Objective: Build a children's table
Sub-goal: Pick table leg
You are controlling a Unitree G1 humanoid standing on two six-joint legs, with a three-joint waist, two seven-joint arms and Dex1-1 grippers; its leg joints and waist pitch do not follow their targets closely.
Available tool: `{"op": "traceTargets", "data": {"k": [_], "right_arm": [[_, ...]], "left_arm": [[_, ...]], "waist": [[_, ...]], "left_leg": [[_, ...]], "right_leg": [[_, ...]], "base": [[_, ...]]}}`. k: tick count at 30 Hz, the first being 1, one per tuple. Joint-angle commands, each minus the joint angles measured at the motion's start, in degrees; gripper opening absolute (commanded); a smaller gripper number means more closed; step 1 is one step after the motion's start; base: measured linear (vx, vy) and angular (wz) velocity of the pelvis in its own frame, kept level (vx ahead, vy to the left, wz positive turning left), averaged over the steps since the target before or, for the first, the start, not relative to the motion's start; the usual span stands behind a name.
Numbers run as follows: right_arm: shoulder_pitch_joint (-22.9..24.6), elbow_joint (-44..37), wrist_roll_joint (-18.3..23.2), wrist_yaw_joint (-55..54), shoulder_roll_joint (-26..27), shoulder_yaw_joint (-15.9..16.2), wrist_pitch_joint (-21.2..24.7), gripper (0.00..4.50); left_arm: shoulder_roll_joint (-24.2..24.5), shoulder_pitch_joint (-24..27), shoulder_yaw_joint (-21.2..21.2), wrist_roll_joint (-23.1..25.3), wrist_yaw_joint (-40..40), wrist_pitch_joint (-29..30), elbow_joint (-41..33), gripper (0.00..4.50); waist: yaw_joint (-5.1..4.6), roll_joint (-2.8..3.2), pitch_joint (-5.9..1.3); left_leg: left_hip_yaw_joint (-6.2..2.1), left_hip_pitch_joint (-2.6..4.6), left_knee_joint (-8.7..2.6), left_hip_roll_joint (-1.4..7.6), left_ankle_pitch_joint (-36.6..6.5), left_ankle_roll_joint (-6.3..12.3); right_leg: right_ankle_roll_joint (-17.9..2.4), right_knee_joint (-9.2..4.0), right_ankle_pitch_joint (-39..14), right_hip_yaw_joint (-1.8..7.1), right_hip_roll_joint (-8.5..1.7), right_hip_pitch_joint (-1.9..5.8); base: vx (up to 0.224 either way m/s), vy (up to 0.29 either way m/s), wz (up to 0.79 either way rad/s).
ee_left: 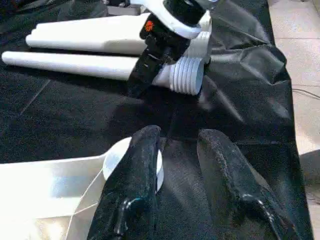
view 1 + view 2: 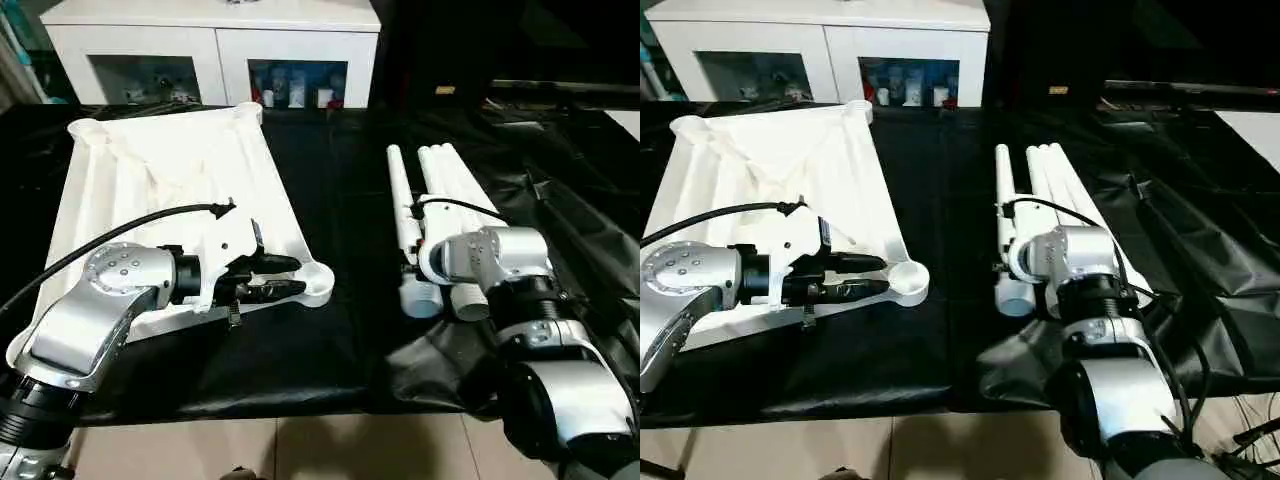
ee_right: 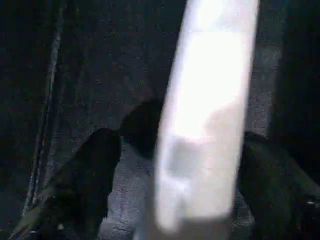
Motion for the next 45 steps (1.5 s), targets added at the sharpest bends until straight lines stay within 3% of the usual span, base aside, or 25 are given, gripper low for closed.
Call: {"op": "traceTargets", "data": {"k": [1,12,20,24,25,26,27,28,29,31,33,34,38,39,41,43,44,45], "right_arm": [[-1.57,1.01,0.05,-0.42,0.18,-0.76,-0.39,3.29],[-3.4,4.06,0.54,-0.91,0.87,-1.25,-1.32,2.32],[-3.1,5.57,0.61,-1.29,1.36,-1.62,-2.07,1.87],[-2.91,4.53,1.36,-3.37,1.77,-3.92,-2.38,1.85],[-2.91,4.53,1.36,-3.37,1.77,-3.92,-2.38,1.85],[-2.78,3.25,1.89,-4.09,1.98,-4.99,-2.51,1.85],[-2.03,-0.18,3.01,-3.94,2.25,-6.24,-3.57,1.84],[-1.13,-3.39,4.09,-3.33,2.5,-7.19,-5.03,1.84],[0.02,-6.86,5.05,-2.5,2.71,-7.84,-6.6,1.84],[1.74,-11.32,6.41,-0.99,2.94,-8.49,-8.76,1.84],[5.78,-19.78,8.64,4.56,2.39,-7.96,-13.56,1.84],[5.78,-19.78,8.64,4.56,2.39,-7.96,-13.56,1.84],[11.88,-30.59,14.33,15.04,-0.61,-8.04,-12.55,1.84],[13.83,-33.77,16.95,18.54,-1.39,-8.47,-12.05,1.84],[15.59,-36.76,19.71,21.51,-1.98,-9.02,-11.01,1.84],[17.2,-39.66,23.95,24.87,-2.74,-10.26,-8.28,1.84],[17.51,-40.26,24.97,25.86,-3.12,-10.39,-7.48,1.84],[18.41,-41.88,26.98,28.02,-4.09,-10.17,-6.43,1.84]], "left_arm": [[0.66,-0.72,0.48,0.15,0.44,0.62,-1.27,1.5],[1.62,-0.42,1.3,-0.07,0.71,1.71,-2.47,1.5],[2.5,-0.19,1.11,-0.16,0.28,1.9,-2.68,1.5],[2.22,-0.43,1.39,0.19,0.77,1.94,-2.27,1.5],[2.22,-0.43,1.39,0.19,0.77,1.94,-2.27,1.5],[1.36,-0.71,1.77,0.87,2.3,1.37,-1.38,1.5],[-2.29,-1.98,3.27,2.14,8.24,1.05,1.25,1.67],[-5.55,-3.1,4.99,2.27,13.14,1.53,3.21,1.77],[-8.5,-3.9,6.8,1.68,16.94,1.49,4.58,1.84],[-11.31,-4.65,8.64,0.11,20.12,2.95,5.46,1.87],[-13.38,-5.58,9.83,-2.15,22.15,8.24,5.42,2.11],[-13.38,-5.58,9.83,-2.15,22.15,8.24,5.42,2.21],[-21.36,-9.36,13.66,-4.64,30.97,7.37,7.01,2.39],[-22.67,-11.09,14.25,-6.13,30.95,9.27,7.42,2.64],[-23.75,-12.63,14.63,-6.58,31.25,10.66,7.77,2.7],[-25.84,-15.13,14.45,-3.73,35.22,7.06,9.42,2.88],[-26.14,-16.2,14.04,-3.33,35.78,8.65,9.81,3.01],[-24.94,-19.57,11.37,-3.52,33.57,19.29,10.88,3.1]], "waist": [[-0.15,-0.15,-4.09],[-0.02,-0.29,-4.1],[0.08,0.02,-4.13],[0.07,0.2,-4.17],[0.13,0.76,-4.2],[0.11,1.1,-4.27],[-0.02,0.89,-4.24],[-0.03,1.5,-4.21],[0.22,1.62,-4.52],[0.34,1.27,-4.81],[0.62,2.09,-4.71],[0.55,1.51,-4.69],[0.65,1.95,-4.51],[0.82,1.84,-4.48],[1.01,1.59,-4.45],[1.08,1.02,-4.33],[1.08,1.02,-4.33],[1.07,0.83,-4.3]], "left_leg": [[0.12,0.8,-4.22,1.71,0.86,-1.42],[0.11,0.77,-4.17,1.67,1.38,-1.59],[0.05,0.85,-4.19,1.65,0.79,-2.27],[0.02,0.84,-4.19,1.59,0.63,-2.7],[-0.07,0.85,-4.13,1.56,0.71,-2.95],[-0.1,0.94,-4.09,1.52,0.68,-3.33],[-0.01,0.93,-4.08,1.5,0.51,-3.38],[0.03,1.04,-3.89,1.5,0.0,-3.7],[-0.01,1.17,-3.79,1.57,-0.3,-3.53],[-0.3,0.66,-3.8,1.46,1.74,-2.44],[-0.3,0.69,-3.59,1.47,1.43,-2.3],[-0.35,0.6,-3.6,1.44,0.78,-1.65],[-0.46,0.56,-3.63,1.61,-1.22,-0.18],[-0.46,0.49,-3.62,1.56,-1.9,0.29],[-0.62,0.38,-3.72,1.68,-1.86,1.13],[-0.65,0.34,-3.72,1.83,-2.01,2.22],[-0.65,0.34,-3.72,1.83,-2.01,2.22],[-0.59,0.39,-3.68,1.81,-1.57,2.75]], "right_leg": [[-13.9,-2.84,8.1,1.62,-2.45,3.06],[-13.72,-2.71,8.79,1.55,-2.45,3.08],[-13.62,-2.66,8.95,1.48,-2.41,3.05],[-13.62,-2.64,9.53,1.49,-2.36,3.13],[-13.58,-2.54,9.73,1.48,-2.37,3.09],[-13.56,-2.5,10.44,1.4,-2.26,3.08],[-13.56,-2.61,10.82,1.42,-2.19,3.06],[-13.49,-2.69,12.68,1.46,-2.01,3.12],[-13.59,-2.5,14.8,1.5,-2.0,3.36],[-14.0,-2.31,17.51,1.3,-2.15,3.8],[-13.75,-2.28,18.38,1.23,-2.24,3.54],[-13.63,-2.4,18.11,1.21,-2.17,3.69],[-15.02,-2.95,14.61,1.29,-2.34,3.83],[-15.39,-3.02,13.86,1.31,-2.34,3.99],[-15.8,-2.99,12.88,1.24,-2.49,3.95],[-15.92,-3.32,11.16,1.27,-2.66,3.97],[-15.92,-3.32,11.16,1.27,-2.66,3.97],[-15.63,-3.49,9.23,1.31,-2.73,3.92]], "base": [[0.0,0.0,0.0],[0.0,0.0,0.0],[0.0,0.0,0.0],[0.0,0.0,0.0],[0.0,0.0,0.0],[0.0,0.0,0.0],[0.0,0.0,0.0],[0.0,0.0,0.0],[0.0,0.0,0.0],[0.0,0.0,0.0],[0.0,0.0,0.0],[0.0,0.0,0.0],[0.0,0.0,0.0],[0.0,0.0,0.0],[0.0,0.0,0.0],[0.0,0.0,0.0],[0.0,0.0,0.0],[0.0,0.0,0.0]]}}
